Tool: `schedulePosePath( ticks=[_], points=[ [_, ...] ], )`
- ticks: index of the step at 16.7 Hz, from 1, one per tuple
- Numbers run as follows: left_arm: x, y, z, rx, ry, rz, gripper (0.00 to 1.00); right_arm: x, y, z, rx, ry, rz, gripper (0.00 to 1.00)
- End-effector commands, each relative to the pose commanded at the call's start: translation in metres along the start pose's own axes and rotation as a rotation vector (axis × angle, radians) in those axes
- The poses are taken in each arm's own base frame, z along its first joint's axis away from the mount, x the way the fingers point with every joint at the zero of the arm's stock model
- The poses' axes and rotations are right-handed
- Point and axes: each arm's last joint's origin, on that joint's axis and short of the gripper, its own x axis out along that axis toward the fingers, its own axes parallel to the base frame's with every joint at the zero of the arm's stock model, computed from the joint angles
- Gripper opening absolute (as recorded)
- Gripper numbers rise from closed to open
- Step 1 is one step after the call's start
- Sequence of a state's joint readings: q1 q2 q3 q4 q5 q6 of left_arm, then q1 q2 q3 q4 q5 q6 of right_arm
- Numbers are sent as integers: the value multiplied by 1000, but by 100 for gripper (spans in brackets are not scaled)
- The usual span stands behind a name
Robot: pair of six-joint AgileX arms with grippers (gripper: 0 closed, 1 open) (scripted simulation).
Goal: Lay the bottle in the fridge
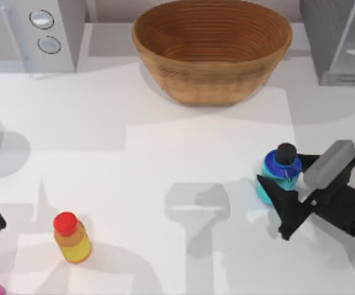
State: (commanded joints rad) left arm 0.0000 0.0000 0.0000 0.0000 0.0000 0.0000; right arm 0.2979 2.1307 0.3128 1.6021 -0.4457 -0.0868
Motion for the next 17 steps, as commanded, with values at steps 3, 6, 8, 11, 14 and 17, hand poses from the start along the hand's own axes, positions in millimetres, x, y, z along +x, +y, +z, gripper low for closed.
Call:
schedulePosePath(
  ticks=[3, 6, 8, 11, 14, 17],
  points=[
    [0, 0, 0, 0, 0, 0, 100, 0, 0, 0, 0, 0, 0, 1],
    [0, 0, 0, 0, 0, 0, 100, 0, -1, 0, 0, -1, -2, 1],
    [0, 0, 0, 0, 0, 0, 100, -2, -7, 6, -12, -18, -7, 1],
    [0, 0, 0, 0, 0, 0, 100, -11, -25, 22, -41, -52, -20, 1],
    [0, 0, 0, 0, 0, 0, 100, -29, -46, 38, -74, -76, -31, 1],
    [0, 0, 0, 0, 0, 0, 100, -50, -62, 47, -88, -74, -33, 1]
  ],
)
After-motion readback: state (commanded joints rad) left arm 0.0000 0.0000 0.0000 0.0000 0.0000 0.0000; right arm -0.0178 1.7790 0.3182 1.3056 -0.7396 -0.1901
